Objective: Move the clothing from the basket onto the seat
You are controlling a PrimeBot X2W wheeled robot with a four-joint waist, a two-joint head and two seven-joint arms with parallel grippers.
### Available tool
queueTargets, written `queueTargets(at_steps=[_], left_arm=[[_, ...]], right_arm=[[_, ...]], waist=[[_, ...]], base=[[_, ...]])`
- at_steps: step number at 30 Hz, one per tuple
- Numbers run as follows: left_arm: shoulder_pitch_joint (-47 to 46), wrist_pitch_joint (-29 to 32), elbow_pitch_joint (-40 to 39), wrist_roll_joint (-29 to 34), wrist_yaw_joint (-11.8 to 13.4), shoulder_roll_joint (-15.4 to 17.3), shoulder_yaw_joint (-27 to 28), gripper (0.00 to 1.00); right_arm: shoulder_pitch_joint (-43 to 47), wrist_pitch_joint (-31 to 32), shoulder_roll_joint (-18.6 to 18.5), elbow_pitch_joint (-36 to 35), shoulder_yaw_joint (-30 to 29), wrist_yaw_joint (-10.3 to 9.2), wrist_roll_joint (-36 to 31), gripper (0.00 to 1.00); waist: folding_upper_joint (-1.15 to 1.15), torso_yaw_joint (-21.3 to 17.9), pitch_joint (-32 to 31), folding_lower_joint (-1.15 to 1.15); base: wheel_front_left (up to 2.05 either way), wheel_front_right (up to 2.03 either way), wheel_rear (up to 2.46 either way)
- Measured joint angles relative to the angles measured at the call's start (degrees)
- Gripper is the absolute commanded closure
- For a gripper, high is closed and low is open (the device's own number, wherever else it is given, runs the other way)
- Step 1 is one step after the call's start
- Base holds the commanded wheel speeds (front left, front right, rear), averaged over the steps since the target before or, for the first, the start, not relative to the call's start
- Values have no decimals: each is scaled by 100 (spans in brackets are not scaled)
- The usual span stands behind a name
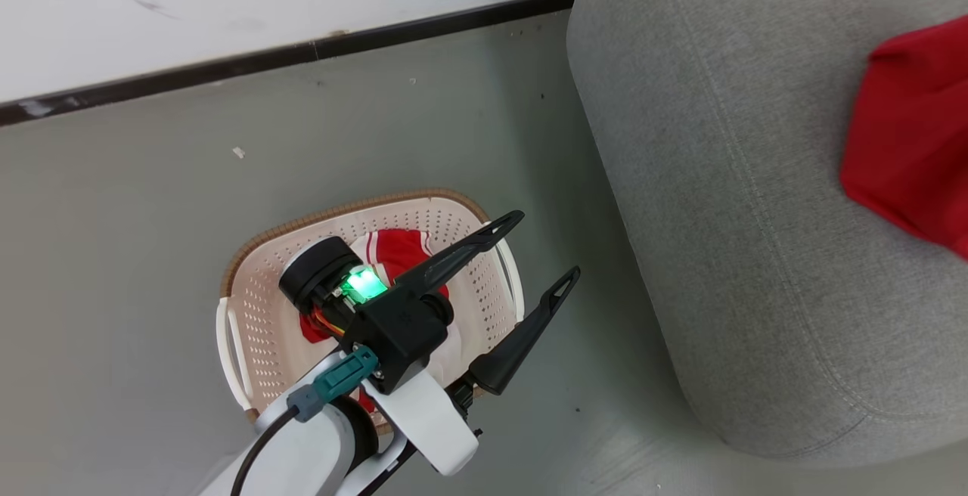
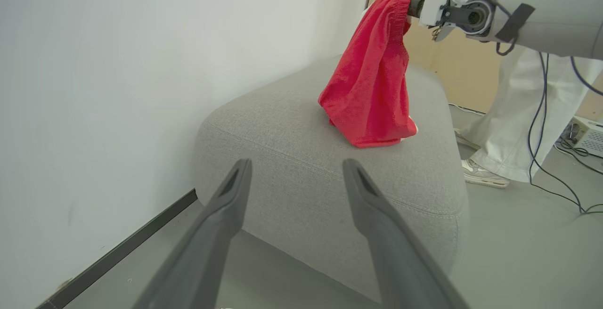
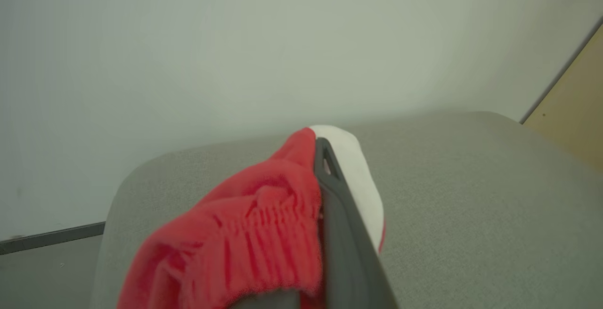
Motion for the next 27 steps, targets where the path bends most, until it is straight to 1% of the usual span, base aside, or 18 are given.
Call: queueTargets(at_steps=[6,11,16,20,21,22,23,24,25,27], left_arm=[[-113,49,-74,40,-18,92,-1,0],[-237,64,-119,45,-43,131,7,0],[-264,64,-136,46,-43,147,10,0],[-337,60,-93,47,-44,246,68,0],[-342,53,-73,47,-48,276,79,0],[-342,32,-49,47,-48,293,81,0],[-342,29,-30,46,-48,300,81,0],[-342,7,-13,46,-48,304,86,0],[-342,4,3,45,-49,309,93,0],[-342,-44,65,36,-49,334,136,0]], right_arm=[[345,-138,464,524,26,0,-80,100],[349,-307,610,762,16,0,-152,100],[347,-374,765,905,-113,0,-155,100],[347,-431,977,1003,31,0,-174,100],[348,-441,1034,1014,56,0,-180,93],[352,-486,1069,1017,73,0,-211,67],[353,-499,1076,1017,82,0,-234,52],[357,-526,1072,1015,85,0,-270,23],[380,-531,1066,1010,87,0,-294,0],[510,-542,1082,1017,65,0,-244,0]], waist=[[0,63,260,0],[0,103,446,0],[0,111,599,0],[0,46,668,0],[0,24,665,0],[0,6,656,0],[0,-8,643,0],[0,-24,628,0],[0,-39,612,0],[0,-84,556,0]], base=[[0,0,0],[0,0,0],[0,0,0],[0,0,0],[0,0,0],[0,0,0],[0,0,0],[0,0,0],[0,0,0],[0,0,0]])
